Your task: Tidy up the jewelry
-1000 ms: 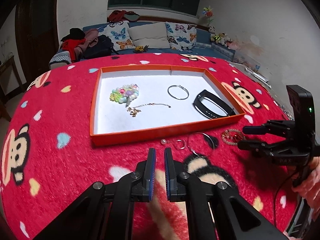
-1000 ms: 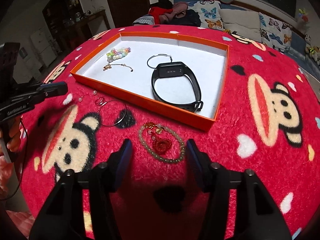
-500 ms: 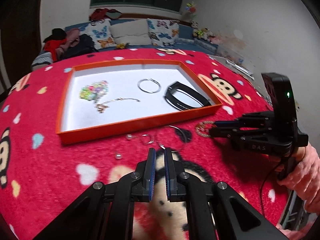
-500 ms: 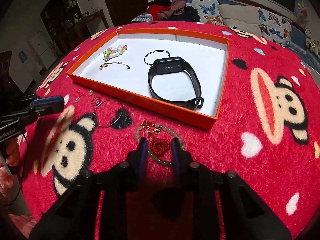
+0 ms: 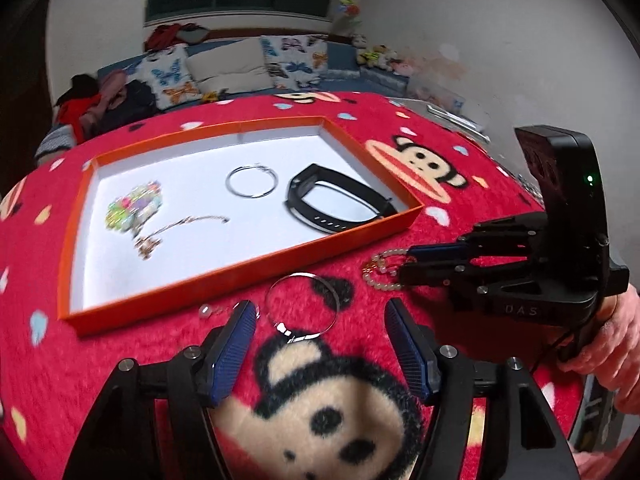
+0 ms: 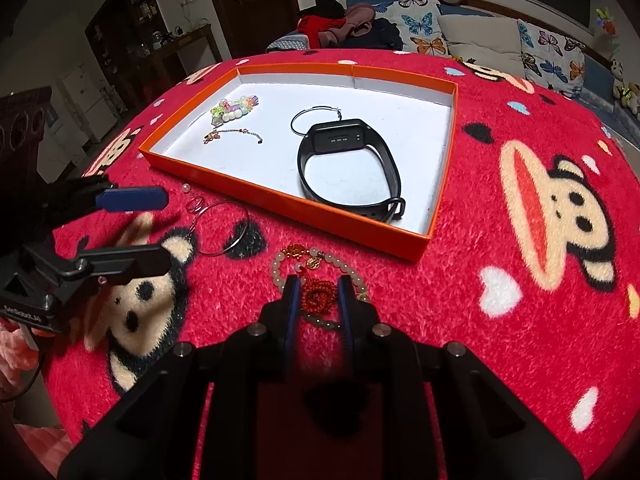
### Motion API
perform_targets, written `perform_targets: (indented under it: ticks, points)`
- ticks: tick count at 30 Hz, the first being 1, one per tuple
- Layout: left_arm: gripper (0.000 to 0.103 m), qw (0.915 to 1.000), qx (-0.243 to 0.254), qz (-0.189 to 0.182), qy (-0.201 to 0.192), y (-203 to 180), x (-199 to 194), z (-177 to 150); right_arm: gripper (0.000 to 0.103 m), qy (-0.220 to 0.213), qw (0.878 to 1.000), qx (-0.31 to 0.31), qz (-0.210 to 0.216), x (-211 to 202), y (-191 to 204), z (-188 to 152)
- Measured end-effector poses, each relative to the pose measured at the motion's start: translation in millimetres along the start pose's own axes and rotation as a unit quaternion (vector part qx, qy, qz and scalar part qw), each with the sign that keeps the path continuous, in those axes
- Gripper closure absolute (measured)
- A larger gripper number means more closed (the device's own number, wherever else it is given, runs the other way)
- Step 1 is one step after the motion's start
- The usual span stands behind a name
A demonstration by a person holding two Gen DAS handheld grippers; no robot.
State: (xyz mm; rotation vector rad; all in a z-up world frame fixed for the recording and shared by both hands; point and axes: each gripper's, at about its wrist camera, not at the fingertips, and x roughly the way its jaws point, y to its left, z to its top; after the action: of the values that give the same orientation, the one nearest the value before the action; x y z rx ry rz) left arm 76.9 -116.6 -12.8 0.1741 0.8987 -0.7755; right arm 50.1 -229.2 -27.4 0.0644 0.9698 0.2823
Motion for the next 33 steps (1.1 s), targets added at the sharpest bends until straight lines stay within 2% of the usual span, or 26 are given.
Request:
perform_targets:
  ticks: [15, 18, 21, 33]
  points:
    - [0.034, 0.9968, 0.07, 0.005, 0.04, 4, 44, 12, 0.083, -0.001, 1.0, 0.001, 0.007, 3, -4, 2]
    - [0.039, 0.9959, 0.082, 0.007, 0.038, 2, 45, 10, 0.083, -0.001, 1.0, 0.001, 0.007, 3, -4, 3]
    - [0.045, 0.9956, 0.086, 0.001, 0.038, 1, 43, 10, 0.083, -0.001, 1.0, 0.001, 0.006, 3, -4, 2]
    - [0.044, 0.995, 0.088, 0.002, 0.046, 4, 43, 12, 0.083, -0.002, 1.0, 0.005, 0.009, 6, -4, 4]
